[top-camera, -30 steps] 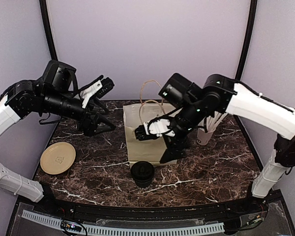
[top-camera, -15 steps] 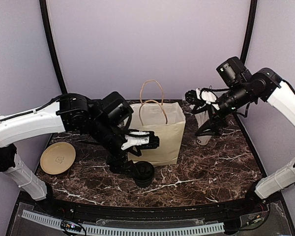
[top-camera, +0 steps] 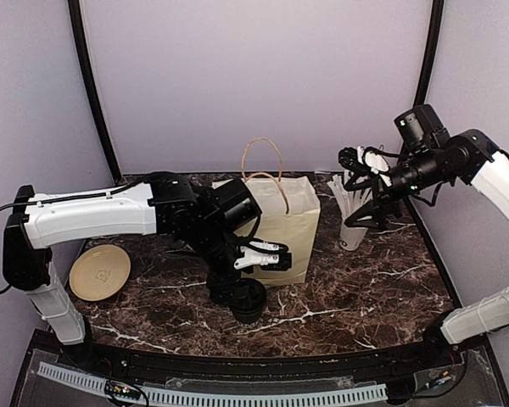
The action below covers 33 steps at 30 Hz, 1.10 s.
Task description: Pack the takeout coffee
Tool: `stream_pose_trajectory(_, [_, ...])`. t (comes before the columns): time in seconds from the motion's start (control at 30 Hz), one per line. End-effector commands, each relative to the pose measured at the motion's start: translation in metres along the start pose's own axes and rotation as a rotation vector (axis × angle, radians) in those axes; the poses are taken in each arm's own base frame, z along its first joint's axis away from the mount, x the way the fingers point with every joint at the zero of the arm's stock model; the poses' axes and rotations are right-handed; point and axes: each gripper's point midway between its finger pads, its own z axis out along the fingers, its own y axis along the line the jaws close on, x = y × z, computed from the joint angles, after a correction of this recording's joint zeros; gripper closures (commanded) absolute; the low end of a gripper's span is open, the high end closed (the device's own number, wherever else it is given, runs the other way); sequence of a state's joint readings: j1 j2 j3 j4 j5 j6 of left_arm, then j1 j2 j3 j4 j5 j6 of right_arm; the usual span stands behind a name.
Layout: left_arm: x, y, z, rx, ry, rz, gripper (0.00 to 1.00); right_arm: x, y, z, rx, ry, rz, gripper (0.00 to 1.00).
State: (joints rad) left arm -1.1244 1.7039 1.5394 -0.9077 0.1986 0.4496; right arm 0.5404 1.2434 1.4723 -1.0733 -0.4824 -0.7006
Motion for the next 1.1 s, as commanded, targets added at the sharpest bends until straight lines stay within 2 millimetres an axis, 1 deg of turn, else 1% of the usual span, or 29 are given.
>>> stream_pose_trajectory(0.0, [0.004, 0.002, 0.001, -0.015, 0.038, 0.012, 0.12, -0.005, 0.000, 0.000, 0.002, -0.038, -0.004, 0.07])
stream_pose_trajectory(0.13, [0.011, 0.005, 0.010, -0.021, 0.079, 0.007, 0.11, -0.004, 0.001, 0.001, -0.003, -0.042, -0.006, 0.07])
stream_pose_trajectory(0.33, [0.015, 0.010, 0.018, -0.036, 0.112, 0.010, 0.12, -0.002, 0.001, 0.003, -0.006, -0.036, -0.006, 0.07])
stream_pose_trajectory(0.53, [0.022, 0.009, 0.025, -0.026, 0.139, 0.014, 0.17, 0.000, 0.001, 0.003, -0.001, -0.029, -0.006, 0.07])
stream_pose_trajectory(0.77, [0.025, 0.008, 0.028, -0.024, 0.154, 0.017, 0.24, 0.001, 0.001, 0.006, -0.007, -0.030, -0.003, 0.07])
stream_pose_trajectory(0.9, [0.028, 0.004, 0.031, -0.015, 0.164, 0.023, 0.25, 0.000, 0.000, 0.005, -0.002, -0.033, -0.005, 0.07])
stream_pose_trajectory(1.07, [0.027, 0.002, 0.034, -0.028, 0.173, 0.046, 0.23, -0.003, 0.000, 0.003, -0.001, -0.039, -0.006, 0.07])
